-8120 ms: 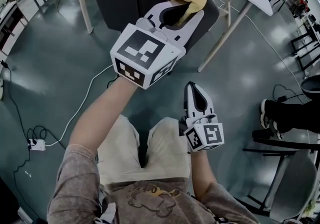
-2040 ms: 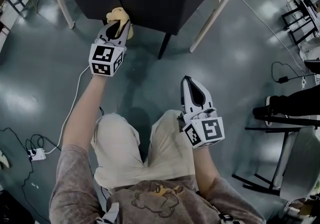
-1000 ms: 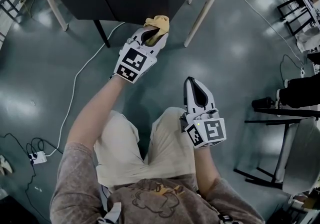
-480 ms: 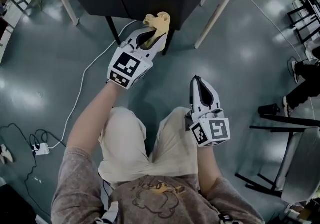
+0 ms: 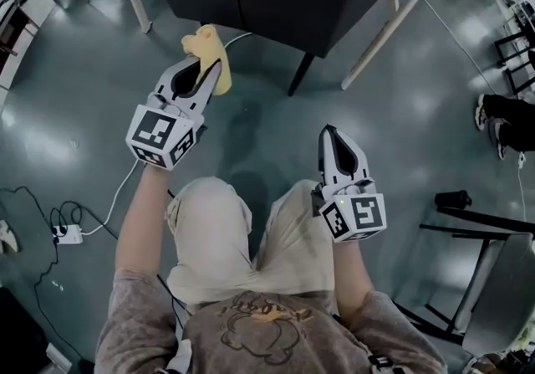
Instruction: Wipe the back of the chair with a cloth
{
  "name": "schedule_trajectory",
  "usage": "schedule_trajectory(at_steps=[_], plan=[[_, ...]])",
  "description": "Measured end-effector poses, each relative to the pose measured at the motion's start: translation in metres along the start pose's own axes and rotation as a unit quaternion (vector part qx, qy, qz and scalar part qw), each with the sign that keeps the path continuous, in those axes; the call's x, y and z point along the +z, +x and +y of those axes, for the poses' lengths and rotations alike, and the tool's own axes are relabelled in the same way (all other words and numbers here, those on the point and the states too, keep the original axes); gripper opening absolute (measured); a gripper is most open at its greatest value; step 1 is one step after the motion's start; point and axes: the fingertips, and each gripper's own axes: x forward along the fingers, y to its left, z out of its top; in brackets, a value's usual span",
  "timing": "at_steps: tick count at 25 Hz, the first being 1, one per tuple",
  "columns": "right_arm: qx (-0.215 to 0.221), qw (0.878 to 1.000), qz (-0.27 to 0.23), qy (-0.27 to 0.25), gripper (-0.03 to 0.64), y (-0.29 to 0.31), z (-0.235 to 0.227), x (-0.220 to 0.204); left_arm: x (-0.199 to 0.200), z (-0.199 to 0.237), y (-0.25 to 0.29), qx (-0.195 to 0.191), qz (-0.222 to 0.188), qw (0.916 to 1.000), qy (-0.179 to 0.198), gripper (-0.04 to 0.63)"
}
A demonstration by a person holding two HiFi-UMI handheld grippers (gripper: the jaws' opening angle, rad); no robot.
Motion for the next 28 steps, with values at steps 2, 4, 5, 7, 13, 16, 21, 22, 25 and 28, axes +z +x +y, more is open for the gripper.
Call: schedule_trajectory(at_steps=[2,4,5,7,13,16,21,22,25,28], plan=[[0.005,1.0,-0.002,-0.001,0.026,0.004,0.002,0.0,-0.001,0.014,-0.019,0.024,0.002,0.9997,-0.006,0.052],[0.006,1.0,-0.003,0.0,0.026,0.008,0.004,0.001,-0.002,0.028,-0.036,0.046,0.0,0.9989,-0.011,0.052],[0.007,1.0,-0.003,0.0,0.026,0.01,0.004,0.001,-0.003,0.033,-0.042,0.054,-0.001,0.9984,-0.014,0.052],[0.008,1.0,-0.002,0.001,0.026,0.015,0.004,0.0,-0.006,0.039,-0.05,0.063,0.001,0.9978,-0.019,0.052],[0.016,1.0,0.012,-0.003,0.026,0.029,0.019,0.005,0.003,0.046,-0.052,0.058,-0.011,0.9977,-0.033,0.052],[0.024,1.0,0.016,0.0,0.026,0.039,0.027,0.022,0.023,0.05,-0.047,0.051,-0.015,0.9977,-0.042,0.052],[0.045,0.999,0.017,0.004,0.026,0.051,0.051,0.09,0.076,0.057,-0.043,0.042,0.001,0.997,-0.065,0.052],[0.051,0.999,0.019,0.003,0.026,0.055,0.057,0.109,0.093,0.06,-0.042,0.038,0.005,0.9968,-0.07,0.052],[0.058,0.998,0.027,0.005,0.026,0.064,0.071,0.175,0.153,0.069,-0.045,0.026,0.017,0.9964,-0.079,0.052],[0.055,0.998,0.036,0.005,0.026,0.073,0.083,0.246,0.222,0.083,-0.05,0.023,0.026,0.9962,-0.079,0.052]])
